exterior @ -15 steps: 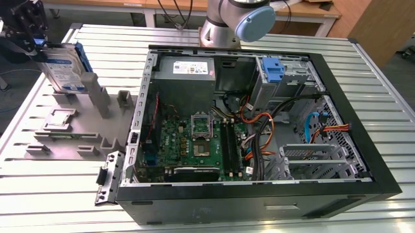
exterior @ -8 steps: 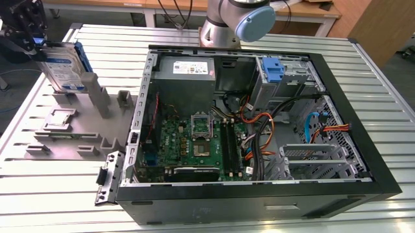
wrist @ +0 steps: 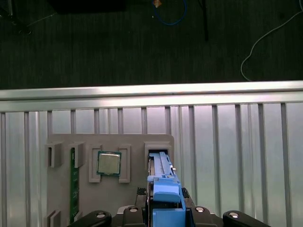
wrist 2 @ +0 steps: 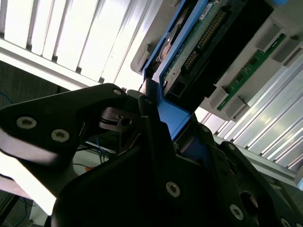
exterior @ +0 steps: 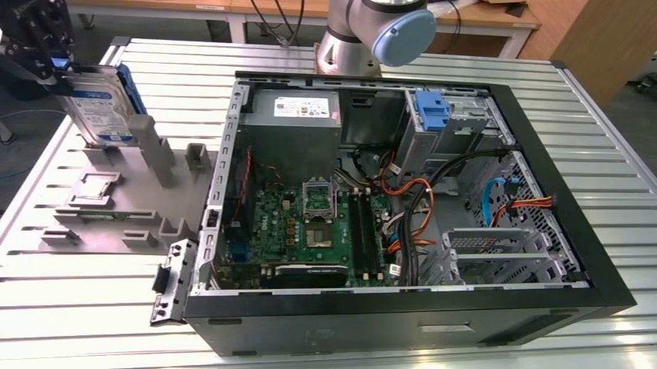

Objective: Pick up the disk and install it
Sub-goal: 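Pick up the disk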

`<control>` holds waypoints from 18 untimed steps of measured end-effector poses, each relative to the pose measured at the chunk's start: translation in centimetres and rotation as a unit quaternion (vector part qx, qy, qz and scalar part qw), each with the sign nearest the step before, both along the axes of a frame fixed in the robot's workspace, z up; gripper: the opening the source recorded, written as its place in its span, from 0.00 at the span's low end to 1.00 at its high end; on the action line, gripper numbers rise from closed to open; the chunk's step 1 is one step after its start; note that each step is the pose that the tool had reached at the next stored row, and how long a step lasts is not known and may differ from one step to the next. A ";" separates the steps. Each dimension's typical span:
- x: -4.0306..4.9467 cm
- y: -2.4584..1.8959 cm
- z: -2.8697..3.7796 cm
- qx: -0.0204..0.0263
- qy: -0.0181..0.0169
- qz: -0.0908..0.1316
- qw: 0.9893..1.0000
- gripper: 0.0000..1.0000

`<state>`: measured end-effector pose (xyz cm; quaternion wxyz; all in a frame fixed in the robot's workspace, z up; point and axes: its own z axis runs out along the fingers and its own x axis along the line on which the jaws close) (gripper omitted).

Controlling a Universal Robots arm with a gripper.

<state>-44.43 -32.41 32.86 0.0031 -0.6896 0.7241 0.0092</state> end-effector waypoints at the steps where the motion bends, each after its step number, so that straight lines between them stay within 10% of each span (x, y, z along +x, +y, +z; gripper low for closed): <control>1: 0.00 0.00 0.03 0.000 0.000 0.000 1.000 0.36; 18: 0.00 0.00 0.92 0.000 0.000 0.000 1.000 0.36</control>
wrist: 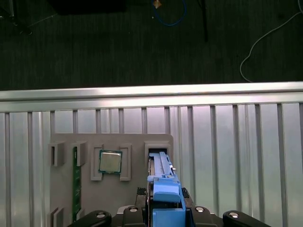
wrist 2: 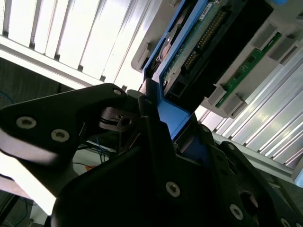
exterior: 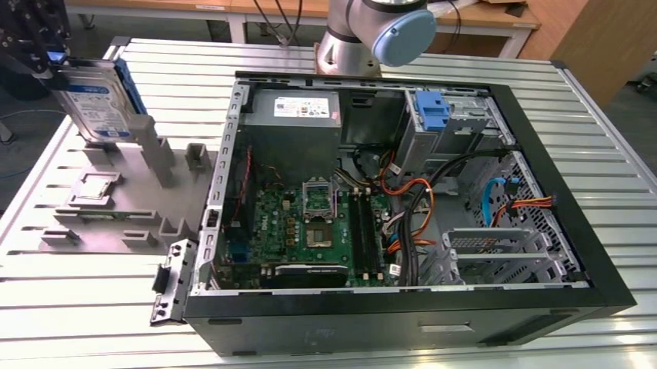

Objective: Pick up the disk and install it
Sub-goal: 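Pick up the disk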

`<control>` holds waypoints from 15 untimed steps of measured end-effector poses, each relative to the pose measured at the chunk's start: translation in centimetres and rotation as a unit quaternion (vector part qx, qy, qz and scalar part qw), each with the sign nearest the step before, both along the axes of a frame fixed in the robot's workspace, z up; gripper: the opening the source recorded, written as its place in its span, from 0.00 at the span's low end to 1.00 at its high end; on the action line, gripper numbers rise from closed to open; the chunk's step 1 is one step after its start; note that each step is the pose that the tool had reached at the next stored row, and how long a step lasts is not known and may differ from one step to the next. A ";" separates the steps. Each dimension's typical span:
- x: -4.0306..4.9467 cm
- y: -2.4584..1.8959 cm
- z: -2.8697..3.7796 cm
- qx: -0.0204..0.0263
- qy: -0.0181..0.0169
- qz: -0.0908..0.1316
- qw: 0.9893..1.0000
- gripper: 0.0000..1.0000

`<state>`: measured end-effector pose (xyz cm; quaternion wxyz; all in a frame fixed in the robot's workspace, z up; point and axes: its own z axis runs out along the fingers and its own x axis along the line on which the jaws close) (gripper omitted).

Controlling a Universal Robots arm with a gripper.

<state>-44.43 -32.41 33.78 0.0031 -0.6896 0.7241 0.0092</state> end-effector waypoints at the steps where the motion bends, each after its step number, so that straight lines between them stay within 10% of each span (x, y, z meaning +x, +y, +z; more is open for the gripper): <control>1: 0.00 0.00 0.06 0.000 0.000 0.000 1.000 0.36; 15: 0.00 0.00 0.74 0.000 0.000 0.000 1.000 0.36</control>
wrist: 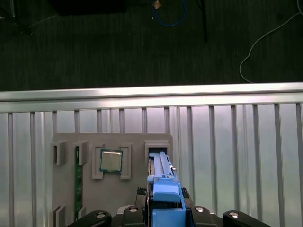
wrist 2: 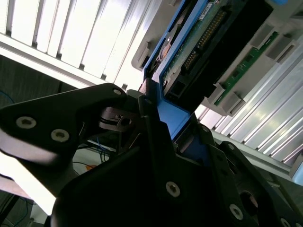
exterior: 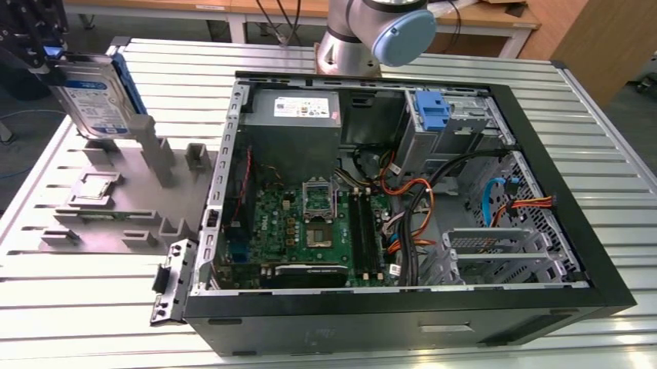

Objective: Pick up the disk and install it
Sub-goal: 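Pick up the disk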

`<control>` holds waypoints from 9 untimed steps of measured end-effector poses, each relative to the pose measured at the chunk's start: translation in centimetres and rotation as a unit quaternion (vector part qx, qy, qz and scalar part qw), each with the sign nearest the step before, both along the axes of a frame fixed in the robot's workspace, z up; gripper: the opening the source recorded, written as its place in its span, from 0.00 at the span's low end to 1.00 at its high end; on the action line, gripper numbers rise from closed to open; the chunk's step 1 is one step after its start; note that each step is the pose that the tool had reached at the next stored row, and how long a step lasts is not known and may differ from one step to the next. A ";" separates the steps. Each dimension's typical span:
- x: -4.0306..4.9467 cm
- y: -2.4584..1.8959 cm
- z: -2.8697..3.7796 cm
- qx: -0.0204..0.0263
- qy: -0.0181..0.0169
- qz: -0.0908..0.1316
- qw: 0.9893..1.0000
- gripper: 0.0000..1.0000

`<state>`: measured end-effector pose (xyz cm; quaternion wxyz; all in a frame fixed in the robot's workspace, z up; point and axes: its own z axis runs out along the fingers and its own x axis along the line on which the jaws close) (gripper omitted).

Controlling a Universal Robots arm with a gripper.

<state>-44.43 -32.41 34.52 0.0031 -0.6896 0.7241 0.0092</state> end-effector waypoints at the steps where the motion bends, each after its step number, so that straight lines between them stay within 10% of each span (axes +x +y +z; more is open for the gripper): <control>1: 0.00 0.00 0.06 0.000 0.000 0.000 1.000 0.36; 9: 0.00 0.00 0.42 0.000 0.000 0.000 1.000 0.36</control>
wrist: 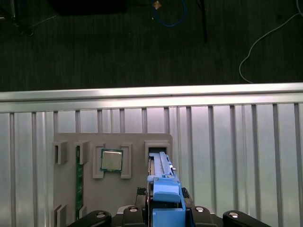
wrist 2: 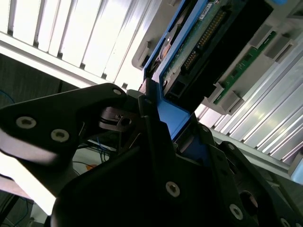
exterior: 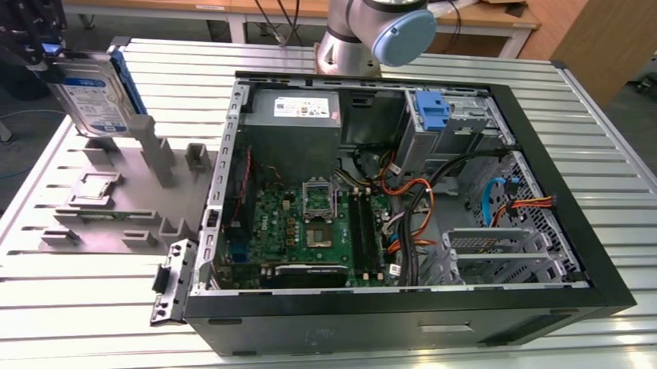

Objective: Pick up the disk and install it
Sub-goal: 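Pick up the disk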

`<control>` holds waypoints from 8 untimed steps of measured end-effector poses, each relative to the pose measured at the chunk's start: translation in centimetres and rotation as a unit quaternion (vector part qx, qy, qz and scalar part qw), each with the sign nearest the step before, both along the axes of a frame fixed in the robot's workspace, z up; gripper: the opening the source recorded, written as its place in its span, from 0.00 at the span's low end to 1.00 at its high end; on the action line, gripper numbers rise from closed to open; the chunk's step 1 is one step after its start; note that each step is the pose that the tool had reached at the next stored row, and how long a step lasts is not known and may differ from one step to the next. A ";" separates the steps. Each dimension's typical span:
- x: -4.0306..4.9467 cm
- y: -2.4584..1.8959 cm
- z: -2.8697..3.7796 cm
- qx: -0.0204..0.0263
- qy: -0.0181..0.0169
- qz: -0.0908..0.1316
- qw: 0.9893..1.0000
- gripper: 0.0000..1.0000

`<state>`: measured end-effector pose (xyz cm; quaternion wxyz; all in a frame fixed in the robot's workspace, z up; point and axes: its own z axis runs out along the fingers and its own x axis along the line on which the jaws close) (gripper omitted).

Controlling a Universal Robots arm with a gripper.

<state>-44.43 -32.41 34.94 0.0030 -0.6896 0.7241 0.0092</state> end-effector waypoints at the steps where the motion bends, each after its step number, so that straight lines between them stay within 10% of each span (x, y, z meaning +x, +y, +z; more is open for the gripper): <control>1: 0.00 0.00 0.04 0.000 0.000 0.000 1.000 0.36; 8: 0.00 0.00 0.20 0.000 0.000 0.000 1.000 0.36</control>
